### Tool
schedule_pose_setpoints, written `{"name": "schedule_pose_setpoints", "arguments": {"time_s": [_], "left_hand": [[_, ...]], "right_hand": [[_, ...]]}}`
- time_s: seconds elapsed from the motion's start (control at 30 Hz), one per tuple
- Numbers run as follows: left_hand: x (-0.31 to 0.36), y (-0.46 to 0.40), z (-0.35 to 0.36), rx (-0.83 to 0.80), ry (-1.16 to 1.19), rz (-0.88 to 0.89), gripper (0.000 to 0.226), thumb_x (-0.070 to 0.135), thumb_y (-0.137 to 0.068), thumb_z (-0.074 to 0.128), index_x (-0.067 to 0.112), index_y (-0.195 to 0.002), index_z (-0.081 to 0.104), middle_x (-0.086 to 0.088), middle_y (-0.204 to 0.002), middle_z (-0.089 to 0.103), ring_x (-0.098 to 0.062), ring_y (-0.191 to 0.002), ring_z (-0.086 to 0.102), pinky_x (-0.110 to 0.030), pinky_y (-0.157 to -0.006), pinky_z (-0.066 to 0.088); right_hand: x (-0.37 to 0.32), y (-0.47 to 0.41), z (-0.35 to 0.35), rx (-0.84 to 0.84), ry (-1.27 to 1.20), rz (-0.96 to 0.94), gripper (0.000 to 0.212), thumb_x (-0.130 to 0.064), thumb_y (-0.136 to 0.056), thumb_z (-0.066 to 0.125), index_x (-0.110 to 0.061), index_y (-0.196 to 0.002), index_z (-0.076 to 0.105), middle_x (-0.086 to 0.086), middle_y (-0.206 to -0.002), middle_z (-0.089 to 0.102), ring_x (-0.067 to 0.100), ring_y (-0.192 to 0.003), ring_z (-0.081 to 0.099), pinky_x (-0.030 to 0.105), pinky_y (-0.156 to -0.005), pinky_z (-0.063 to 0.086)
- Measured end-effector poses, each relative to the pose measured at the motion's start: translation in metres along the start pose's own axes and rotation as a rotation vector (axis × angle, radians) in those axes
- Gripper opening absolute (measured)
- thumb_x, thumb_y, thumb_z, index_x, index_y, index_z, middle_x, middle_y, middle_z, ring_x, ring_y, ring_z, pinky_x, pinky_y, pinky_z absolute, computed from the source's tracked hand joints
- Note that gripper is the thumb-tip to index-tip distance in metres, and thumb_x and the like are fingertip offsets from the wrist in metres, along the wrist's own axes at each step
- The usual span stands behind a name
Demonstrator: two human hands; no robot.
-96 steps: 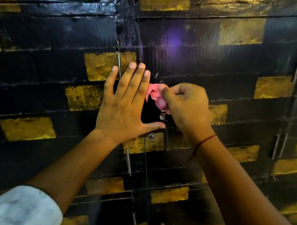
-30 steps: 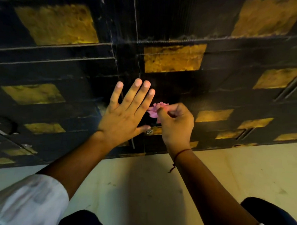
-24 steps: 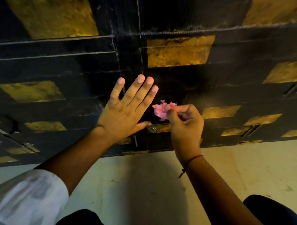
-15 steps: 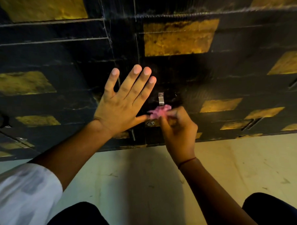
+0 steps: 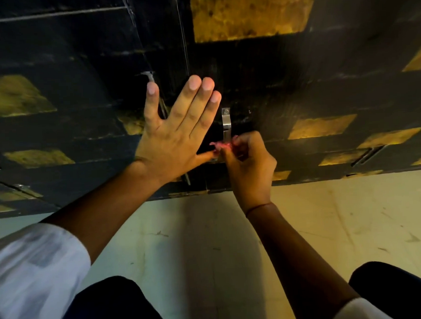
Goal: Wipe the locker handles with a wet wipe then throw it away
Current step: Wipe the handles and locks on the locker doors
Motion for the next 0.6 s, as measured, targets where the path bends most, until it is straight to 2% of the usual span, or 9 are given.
{"name": "schedule_pose_setpoints", "arguments": {"time_s": [0.1,0.3,0.37,0.47,0.53,0.6], "left_hand": [[0.0005,0.0006,0.001,-0.01,-0.03,0.012,0.116,0.089,-0.09,0.026,0.002,-0.16,-0.007,-0.019,-0.162,-0.033,-0.032,-0.152,-0.028,-0.066,-0.115,-0.02],[0.0002,0.0006,0.001,-0.025,-0.047,0.018,0.118,0.089,-0.09,0.028,0.001,-0.161,-0.005,-0.02,-0.162,-0.032,-0.033,-0.152,-0.028,-0.067,-0.115,-0.02],[0.0002,0.0005,0.0015,-0.03,-0.042,0.013,0.114,0.088,-0.091,0.025,0.002,-0.161,-0.004,-0.02,-0.162,-0.031,-0.033,-0.152,-0.028,-0.067,-0.115,-0.02],[-0.0001,0.0018,0.0014,-0.037,-0.049,0.018,0.112,0.086,-0.093,0.025,0.001,-0.161,-0.003,-0.021,-0.162,-0.031,-0.034,-0.151,-0.028,-0.067,-0.114,-0.021],[-0.0007,0.002,0.0007,-0.036,-0.048,0.022,0.114,0.087,-0.092,0.028,0.001,-0.161,-0.003,-0.021,-0.163,-0.03,-0.034,-0.152,-0.028,-0.067,-0.114,-0.021],[-0.0007,0.0013,0.0007,-0.035,-0.041,0.02,0.116,0.088,-0.091,0.03,0.001,-0.161,-0.003,-0.021,-0.163,-0.029,-0.034,-0.152,-0.026,-0.067,-0.115,-0.021]], "right_hand": [[-0.0017,0.0005,0.0027,-0.029,0.024,-0.006,0.017,-0.016,-0.089,0.073,-0.013,-0.094,0.057,-0.005,-0.084,0.061,0.012,-0.076,0.062,0.037,-0.065,0.056],[-0.0045,0.0096,-0.0029,0.093,-0.079,0.056,0.011,-0.01,-0.094,0.066,-0.009,-0.099,0.057,-0.005,-0.096,0.066,0.004,-0.087,0.067,0.025,-0.077,0.058],[-0.0076,0.0079,-0.0031,0.03,-0.074,0.023,0.012,-0.012,-0.094,0.066,-0.009,-0.1,0.056,-0.006,-0.096,0.067,0.002,-0.089,0.069,0.022,-0.079,0.058],[-0.0056,0.0023,-0.0001,-0.076,-0.015,-0.007,0.016,-0.014,-0.091,0.069,-0.012,-0.1,0.056,-0.01,-0.09,0.066,0.005,-0.089,0.069,0.029,-0.076,0.059],[-0.0043,0.002,-0.0004,-0.049,-0.025,0.008,0.016,-0.007,-0.09,0.069,-0.011,-0.1,0.057,-0.013,-0.089,0.064,0.006,-0.09,0.069,0.032,-0.077,0.06],[-0.0066,0.0061,-0.0041,0.04,-0.122,0.07,0.015,-0.003,-0.091,0.066,-0.009,-0.101,0.058,-0.007,-0.094,0.065,0.009,-0.092,0.069,0.032,-0.082,0.059]]}}
Point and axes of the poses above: each hand's wrist, its own y-axis away from the middle knuckle, its own z-axis out of the palm, x = y × z, the point moved 4 cm from there along -y, towards the middle knuckle
